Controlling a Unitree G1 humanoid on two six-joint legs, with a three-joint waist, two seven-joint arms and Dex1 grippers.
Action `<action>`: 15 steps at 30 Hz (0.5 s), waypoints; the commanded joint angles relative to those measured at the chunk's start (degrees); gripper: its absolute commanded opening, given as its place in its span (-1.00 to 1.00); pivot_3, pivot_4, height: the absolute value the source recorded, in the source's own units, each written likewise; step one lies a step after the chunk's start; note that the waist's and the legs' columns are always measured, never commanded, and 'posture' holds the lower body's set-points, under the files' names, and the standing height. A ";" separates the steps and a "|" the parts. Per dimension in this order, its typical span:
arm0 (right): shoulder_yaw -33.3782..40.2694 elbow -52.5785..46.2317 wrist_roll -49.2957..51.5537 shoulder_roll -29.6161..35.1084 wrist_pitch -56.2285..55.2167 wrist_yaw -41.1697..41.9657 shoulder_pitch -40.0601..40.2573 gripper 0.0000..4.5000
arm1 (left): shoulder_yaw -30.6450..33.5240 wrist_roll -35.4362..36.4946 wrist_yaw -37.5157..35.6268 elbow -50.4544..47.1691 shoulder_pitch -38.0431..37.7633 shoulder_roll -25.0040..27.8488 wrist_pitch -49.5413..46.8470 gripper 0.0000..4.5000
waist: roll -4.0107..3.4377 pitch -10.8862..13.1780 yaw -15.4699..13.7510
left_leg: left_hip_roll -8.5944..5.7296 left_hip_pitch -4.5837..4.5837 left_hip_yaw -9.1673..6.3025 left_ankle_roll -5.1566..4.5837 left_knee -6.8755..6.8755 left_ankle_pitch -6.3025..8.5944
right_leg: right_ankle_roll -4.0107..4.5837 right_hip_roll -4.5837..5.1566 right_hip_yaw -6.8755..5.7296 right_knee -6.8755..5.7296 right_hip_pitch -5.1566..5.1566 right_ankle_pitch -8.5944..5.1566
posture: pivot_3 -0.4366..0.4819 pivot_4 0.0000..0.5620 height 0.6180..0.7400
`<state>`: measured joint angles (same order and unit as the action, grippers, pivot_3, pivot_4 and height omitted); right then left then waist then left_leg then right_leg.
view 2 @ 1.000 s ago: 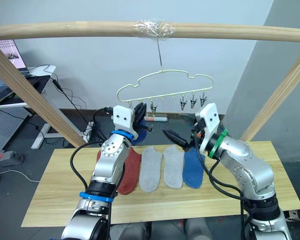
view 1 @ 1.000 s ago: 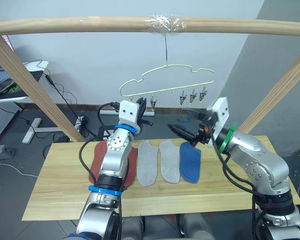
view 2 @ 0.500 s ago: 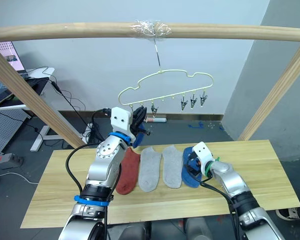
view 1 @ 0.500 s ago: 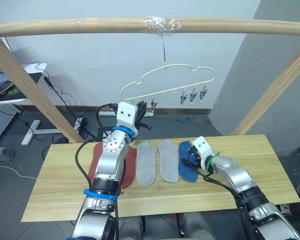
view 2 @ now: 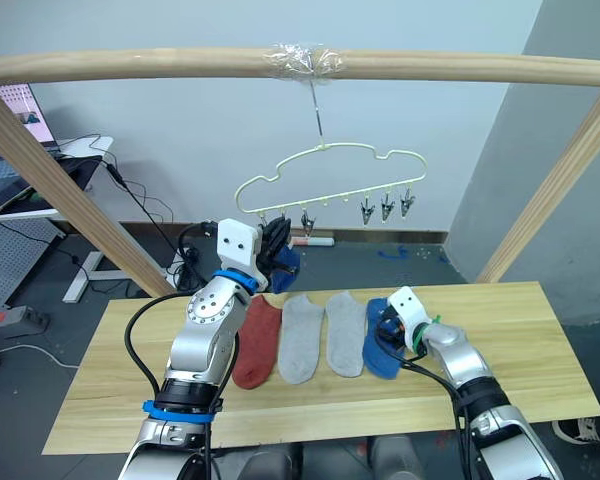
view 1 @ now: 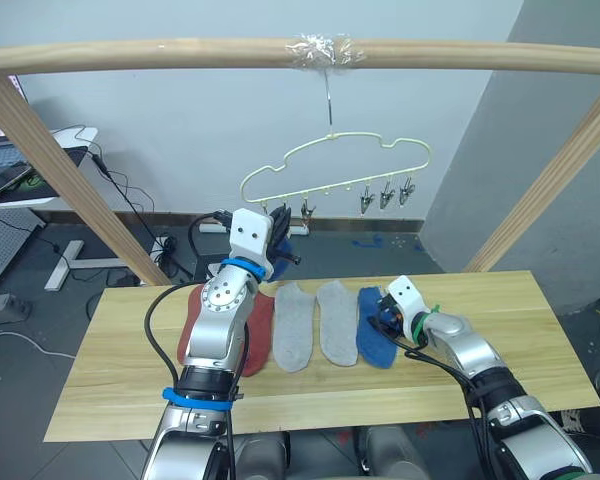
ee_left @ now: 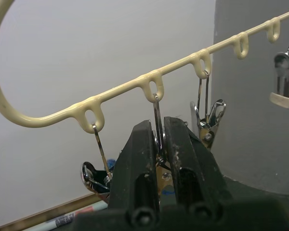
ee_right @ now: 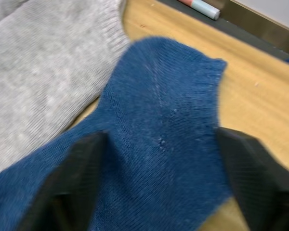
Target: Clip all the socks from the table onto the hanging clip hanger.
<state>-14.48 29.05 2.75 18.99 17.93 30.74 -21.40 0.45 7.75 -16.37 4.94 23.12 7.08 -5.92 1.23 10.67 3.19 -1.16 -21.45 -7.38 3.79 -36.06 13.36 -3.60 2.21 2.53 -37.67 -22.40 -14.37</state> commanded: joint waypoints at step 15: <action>1.32 -44.63 4.23 6.73 13.71 6.95 10.35 -0.96 | 19.82 42.33 -1.36 -2.90 5.08 1.84 -44.22 -1.00 | -0.01 0.01 1.51 | 0.05 0.11 -0.09 0.01 0.01 0.01 | -0.04 -0.03 -0.07 0.01 0.12 -0.04 | -0.18 -0.46 1.00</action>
<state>-12.96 -9.51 6.01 25.44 29.62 37.44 -9.66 17.03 43.98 -19.74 2.25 27.92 7.87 -42.88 1.22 10.68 4.70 -1.12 -21.34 -7.50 3.80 -36.05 13.37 -3.65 2.16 2.45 -37.67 -22.28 -14.41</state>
